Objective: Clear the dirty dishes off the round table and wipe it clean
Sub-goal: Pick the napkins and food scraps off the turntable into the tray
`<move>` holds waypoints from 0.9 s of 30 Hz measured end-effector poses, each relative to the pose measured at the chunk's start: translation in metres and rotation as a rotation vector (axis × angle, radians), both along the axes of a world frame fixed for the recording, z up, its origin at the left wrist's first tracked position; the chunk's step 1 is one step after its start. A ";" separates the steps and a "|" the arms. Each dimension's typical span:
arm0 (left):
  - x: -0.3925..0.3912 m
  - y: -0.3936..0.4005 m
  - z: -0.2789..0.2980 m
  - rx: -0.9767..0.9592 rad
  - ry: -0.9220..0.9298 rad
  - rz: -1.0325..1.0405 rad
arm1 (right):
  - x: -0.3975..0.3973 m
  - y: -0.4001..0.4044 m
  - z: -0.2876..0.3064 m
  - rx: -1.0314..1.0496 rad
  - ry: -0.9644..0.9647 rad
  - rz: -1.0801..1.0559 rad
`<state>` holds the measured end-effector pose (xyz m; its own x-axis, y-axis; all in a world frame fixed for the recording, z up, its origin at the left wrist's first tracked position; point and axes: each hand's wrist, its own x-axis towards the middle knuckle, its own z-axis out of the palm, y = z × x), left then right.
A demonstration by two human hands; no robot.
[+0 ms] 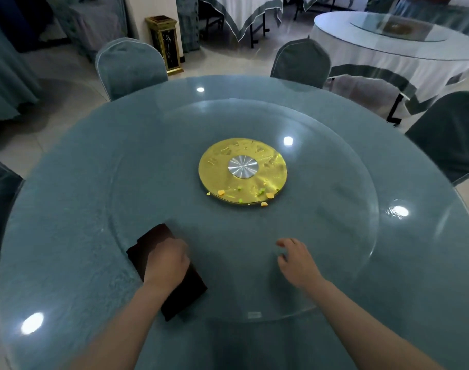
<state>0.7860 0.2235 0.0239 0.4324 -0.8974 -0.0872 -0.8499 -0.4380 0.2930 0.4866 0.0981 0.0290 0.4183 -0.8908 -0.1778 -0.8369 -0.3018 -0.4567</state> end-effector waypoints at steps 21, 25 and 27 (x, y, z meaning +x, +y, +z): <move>0.044 -0.196 -0.030 -0.259 0.349 0.216 | 0.090 -0.117 -0.043 -0.197 -0.139 -0.102; 0.049 -0.211 -0.036 -0.261 0.276 0.210 | 0.094 -0.119 -0.048 -0.281 -0.155 -0.110; 0.051 -0.214 -0.037 -0.279 0.254 0.230 | 0.097 -0.118 -0.049 -0.304 -0.166 -0.119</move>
